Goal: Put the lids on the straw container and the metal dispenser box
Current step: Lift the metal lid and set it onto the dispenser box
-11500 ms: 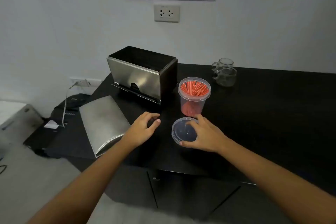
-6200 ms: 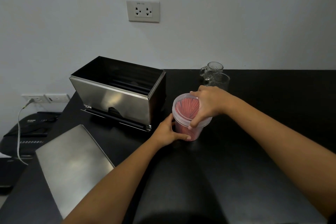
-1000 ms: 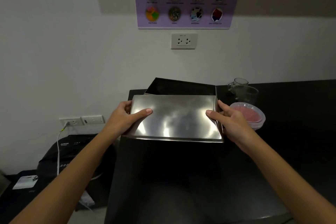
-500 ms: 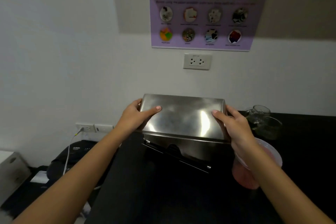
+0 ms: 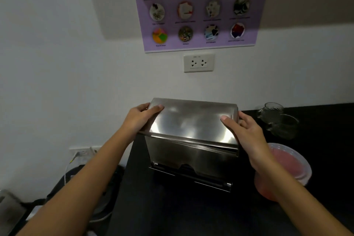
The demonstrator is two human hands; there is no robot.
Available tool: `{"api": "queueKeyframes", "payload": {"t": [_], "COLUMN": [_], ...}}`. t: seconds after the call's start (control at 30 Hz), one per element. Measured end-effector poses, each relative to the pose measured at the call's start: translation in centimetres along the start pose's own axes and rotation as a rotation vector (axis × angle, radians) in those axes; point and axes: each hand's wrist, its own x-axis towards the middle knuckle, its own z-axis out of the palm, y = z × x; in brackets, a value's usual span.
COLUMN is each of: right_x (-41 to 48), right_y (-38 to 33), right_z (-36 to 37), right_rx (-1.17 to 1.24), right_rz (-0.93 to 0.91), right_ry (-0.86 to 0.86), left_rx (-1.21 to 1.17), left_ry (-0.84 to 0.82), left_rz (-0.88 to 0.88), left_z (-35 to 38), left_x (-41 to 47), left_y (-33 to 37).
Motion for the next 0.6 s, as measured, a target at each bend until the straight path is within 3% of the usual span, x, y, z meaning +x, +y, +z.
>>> {"api": "queueKeyframes", "payload": {"t": [0.33,0.6], "right_x": [-0.2,-0.8], "right_y": [1.6,2.0], "right_z": [1.1,1.6], "right_rx": [-0.282,-0.389], "right_rz": [0.064,0.108], "right_ry": [0.08,0.083], "left_rx": [0.079,0.288], "left_ry": [-0.091,-0.145], "left_rz": [0.074,0.129], "left_z": [2.6,2.5], "left_x": [2.6,3.2], "left_y": [-1.4,-1.7]}}
